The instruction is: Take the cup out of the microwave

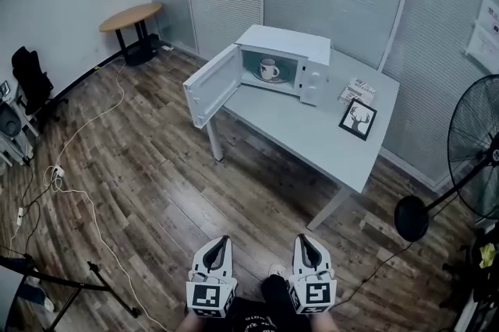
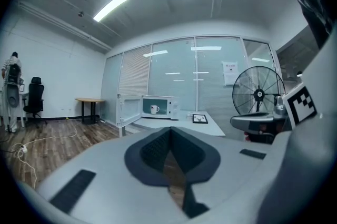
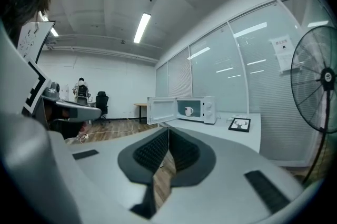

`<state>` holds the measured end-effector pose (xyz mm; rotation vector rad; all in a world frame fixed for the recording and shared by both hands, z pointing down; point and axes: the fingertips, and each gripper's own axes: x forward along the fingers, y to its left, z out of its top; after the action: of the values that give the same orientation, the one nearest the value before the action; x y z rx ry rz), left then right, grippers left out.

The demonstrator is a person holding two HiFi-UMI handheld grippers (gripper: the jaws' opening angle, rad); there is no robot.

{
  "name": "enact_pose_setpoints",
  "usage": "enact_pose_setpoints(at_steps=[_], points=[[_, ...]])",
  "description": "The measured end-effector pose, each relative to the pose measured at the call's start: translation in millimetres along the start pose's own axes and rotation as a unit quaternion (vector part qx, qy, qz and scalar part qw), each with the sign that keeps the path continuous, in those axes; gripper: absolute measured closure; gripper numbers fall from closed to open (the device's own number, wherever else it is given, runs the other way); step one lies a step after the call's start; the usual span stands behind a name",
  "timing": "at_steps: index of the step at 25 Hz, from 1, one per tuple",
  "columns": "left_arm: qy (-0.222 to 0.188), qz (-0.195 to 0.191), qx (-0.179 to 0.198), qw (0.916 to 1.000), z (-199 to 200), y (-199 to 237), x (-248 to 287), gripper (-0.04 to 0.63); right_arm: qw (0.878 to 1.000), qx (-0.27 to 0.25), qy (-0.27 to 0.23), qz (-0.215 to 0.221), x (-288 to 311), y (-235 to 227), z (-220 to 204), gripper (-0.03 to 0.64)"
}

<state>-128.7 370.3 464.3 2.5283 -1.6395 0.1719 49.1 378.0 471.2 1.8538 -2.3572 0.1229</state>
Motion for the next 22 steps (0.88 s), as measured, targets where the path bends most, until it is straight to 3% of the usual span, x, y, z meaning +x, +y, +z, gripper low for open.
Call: enact_pose_setpoints(at_steps=[11, 22], points=[[0.004, 0.038, -0.025, 0.999, 13, -13, 99, 0.591, 0.998, -0.009, 0.003, 0.054, 85, -64, 11, 0.612], [0.001, 0.063, -0.035, 0.9974, 21, -42, 174, 0.591, 0.995, -0.015, -0.002, 0.098, 132, -120, 15, 0.612]])
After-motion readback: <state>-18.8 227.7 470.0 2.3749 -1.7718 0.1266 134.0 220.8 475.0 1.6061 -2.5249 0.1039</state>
